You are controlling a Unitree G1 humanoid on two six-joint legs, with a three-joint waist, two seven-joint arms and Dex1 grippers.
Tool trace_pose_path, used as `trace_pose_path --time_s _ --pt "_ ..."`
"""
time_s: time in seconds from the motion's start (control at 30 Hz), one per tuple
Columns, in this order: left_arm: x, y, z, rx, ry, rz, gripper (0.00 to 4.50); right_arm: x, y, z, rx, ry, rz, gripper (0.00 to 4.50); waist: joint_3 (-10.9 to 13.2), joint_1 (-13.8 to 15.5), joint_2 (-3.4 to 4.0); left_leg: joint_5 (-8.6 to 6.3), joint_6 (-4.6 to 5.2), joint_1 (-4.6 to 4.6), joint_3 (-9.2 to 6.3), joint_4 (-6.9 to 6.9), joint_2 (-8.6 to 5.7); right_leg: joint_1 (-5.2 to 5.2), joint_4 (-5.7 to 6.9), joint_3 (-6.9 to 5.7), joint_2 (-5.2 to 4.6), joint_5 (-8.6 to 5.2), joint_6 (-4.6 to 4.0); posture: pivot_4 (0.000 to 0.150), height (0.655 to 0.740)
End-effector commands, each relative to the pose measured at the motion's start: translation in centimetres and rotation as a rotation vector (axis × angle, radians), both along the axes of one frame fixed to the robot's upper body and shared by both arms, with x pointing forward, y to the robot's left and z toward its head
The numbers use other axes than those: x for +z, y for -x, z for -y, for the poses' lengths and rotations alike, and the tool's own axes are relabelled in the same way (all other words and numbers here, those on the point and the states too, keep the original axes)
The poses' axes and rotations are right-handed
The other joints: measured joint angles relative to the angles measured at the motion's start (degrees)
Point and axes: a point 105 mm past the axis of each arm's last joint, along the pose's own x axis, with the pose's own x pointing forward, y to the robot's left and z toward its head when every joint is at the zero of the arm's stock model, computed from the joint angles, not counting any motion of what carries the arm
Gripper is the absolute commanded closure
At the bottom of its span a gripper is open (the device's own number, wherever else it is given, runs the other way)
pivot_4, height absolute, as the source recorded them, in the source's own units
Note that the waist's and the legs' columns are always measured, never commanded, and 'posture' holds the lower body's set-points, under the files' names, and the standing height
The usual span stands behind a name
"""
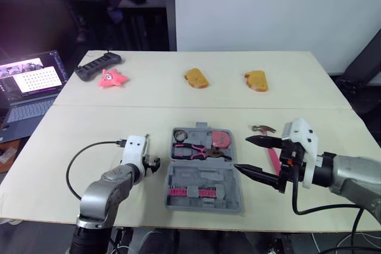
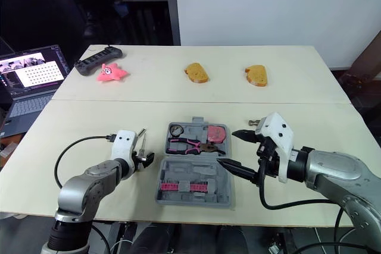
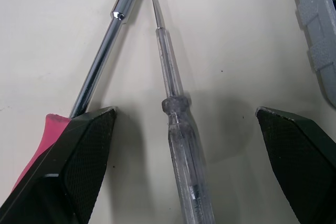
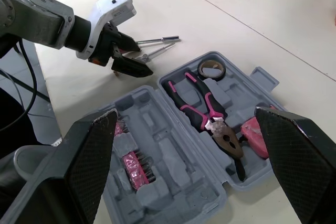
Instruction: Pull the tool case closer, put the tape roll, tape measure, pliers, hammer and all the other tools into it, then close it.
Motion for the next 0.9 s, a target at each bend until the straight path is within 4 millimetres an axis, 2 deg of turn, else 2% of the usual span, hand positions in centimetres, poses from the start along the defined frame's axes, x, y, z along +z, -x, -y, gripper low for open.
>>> trace_pose_path --time_s 0.03,0.27,0.53,0.67,0.8,0.9 --pt "-1.2 0.4 0.3 -0.017 0.004 -0.051 0.81 0.6 0.2 -0.3 0.013 0.016 0.043 0.00 0.00 -0.01 0.01 0.00 0.00 0.00 0.00 0.00 0.00 0.00 0.00 0.00 0.00 0.00 0.00 0.150 0.7400" --pt "-1.1 0.1 0.5 -0.022 0.013 -0.045 4.46 0.5 0.1 -0.2 0.008 0.023 0.039 0.00 0.00 0.08 0.01 0.00 0.01 -0.02 0.00 0.00 -0.03 0.01 -0.01 0.00 -0.03 0.00 0.01 0.150 0.7400" --pt "0.0 -0.5 0.4 -0.021 0.025 0.002 4.48 0.4 0.0 -0.1 0.000 0.027 0.038 0.00 -0.01 0.16 0.02 0.00 0.01 -0.01 -0.01 0.00 -0.02 0.02 -0.01 0.00 -0.03 0.00 0.01 0.150 0.7400" --pt "4.0 -1.1 0.0 -0.104 -0.015 0.114 4.48 0.3 0.1 0.0 -0.004 0.028 0.034 0.00 0.07 0.01 -0.12 0.00 0.00 -0.05 -0.03 0.00 -0.02 -0.01 0.00 -0.04 0.00 0.00 0.01 0.150 0.7400" --pt "7.1 -0.6 -0.2 -0.249 -0.031 0.150 4.48 0.2 0.0 -0.1 -0.010 0.023 0.035 0.00 0.10 -0.28 -0.16 0.00 0.00 -0.08 -0.05 -0.03 0.00 -0.08 -0.01 -0.04 0.01 0.00 0.01 0.150 0.7400" --pt "9.0 0.4 0.2 -0.518 -0.060 0.126 4.48 -0.2 -0.1 0.0 -0.022 0.022 0.032 0.00 0.12 -0.31 -0.16 0.00 0.00 -0.04 0.00 -0.15 0.01 -0.14 -0.01 -0.02 0.03 -0.01 0.00 0.150 0.7400"
